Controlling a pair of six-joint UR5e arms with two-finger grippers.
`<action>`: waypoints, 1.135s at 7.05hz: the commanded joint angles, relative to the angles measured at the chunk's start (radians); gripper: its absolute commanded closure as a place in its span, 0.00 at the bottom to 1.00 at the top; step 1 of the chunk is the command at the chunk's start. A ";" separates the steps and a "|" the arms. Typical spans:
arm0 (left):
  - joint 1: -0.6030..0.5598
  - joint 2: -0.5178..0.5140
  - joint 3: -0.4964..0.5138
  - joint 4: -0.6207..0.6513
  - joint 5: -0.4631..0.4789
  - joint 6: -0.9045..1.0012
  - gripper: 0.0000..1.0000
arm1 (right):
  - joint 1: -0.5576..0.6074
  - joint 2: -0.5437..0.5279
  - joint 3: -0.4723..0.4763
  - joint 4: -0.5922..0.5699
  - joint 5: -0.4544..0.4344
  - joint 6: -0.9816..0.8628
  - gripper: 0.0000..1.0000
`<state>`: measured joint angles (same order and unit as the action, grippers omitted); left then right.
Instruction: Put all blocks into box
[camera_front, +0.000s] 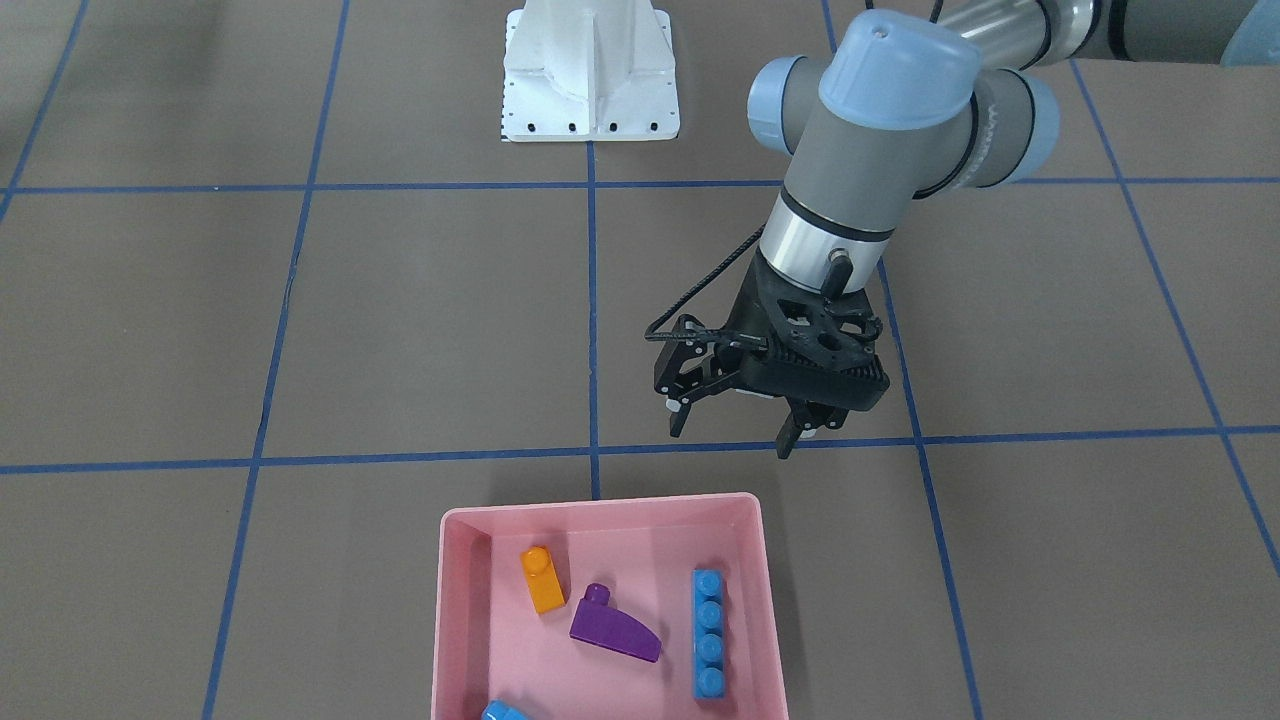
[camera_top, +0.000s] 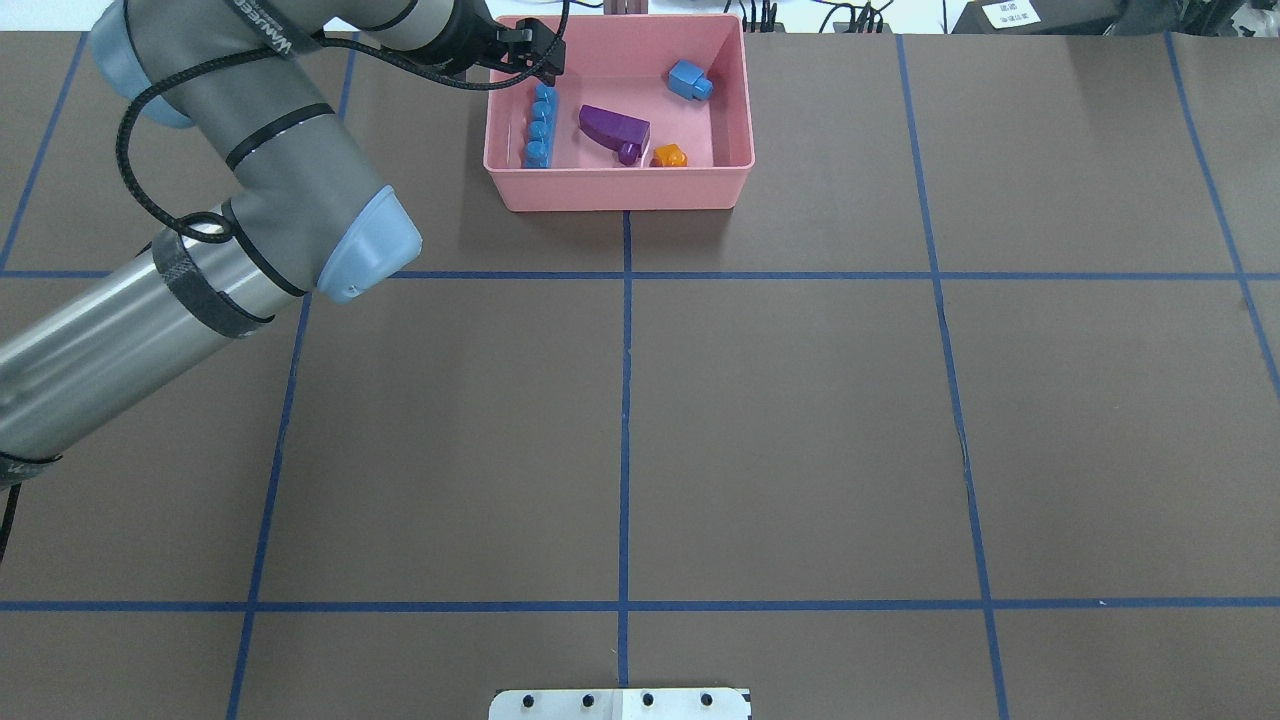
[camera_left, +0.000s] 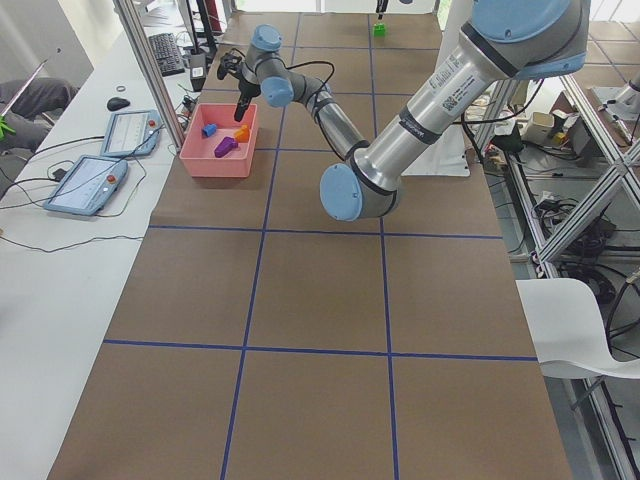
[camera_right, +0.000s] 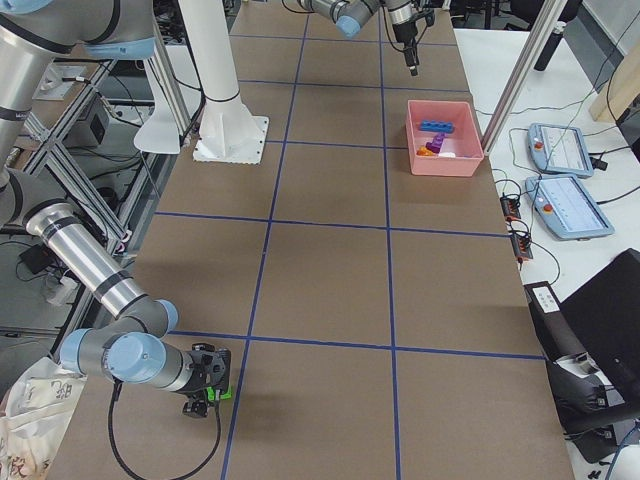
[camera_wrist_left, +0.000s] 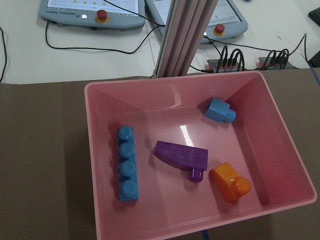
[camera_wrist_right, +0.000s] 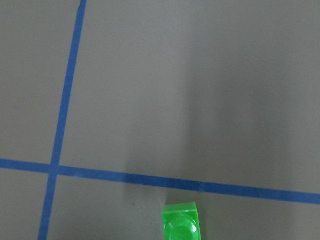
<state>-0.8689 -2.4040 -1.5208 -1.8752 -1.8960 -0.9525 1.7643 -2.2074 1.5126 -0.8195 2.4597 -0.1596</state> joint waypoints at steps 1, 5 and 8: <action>0.001 0.003 -0.034 0.001 -0.002 -0.002 0.00 | -0.147 0.047 0.000 0.013 -0.029 0.084 0.02; 0.001 0.005 -0.073 0.002 -0.002 -0.002 0.00 | -0.258 0.017 -0.023 0.020 -0.117 0.019 0.01; 0.001 0.011 -0.091 0.002 -0.002 -0.002 0.00 | -0.259 0.015 -0.077 0.036 -0.148 -0.055 0.03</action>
<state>-0.8682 -2.3949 -1.6051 -1.8730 -1.8982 -0.9542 1.5058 -2.1915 1.4504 -0.7928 2.3099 -0.2113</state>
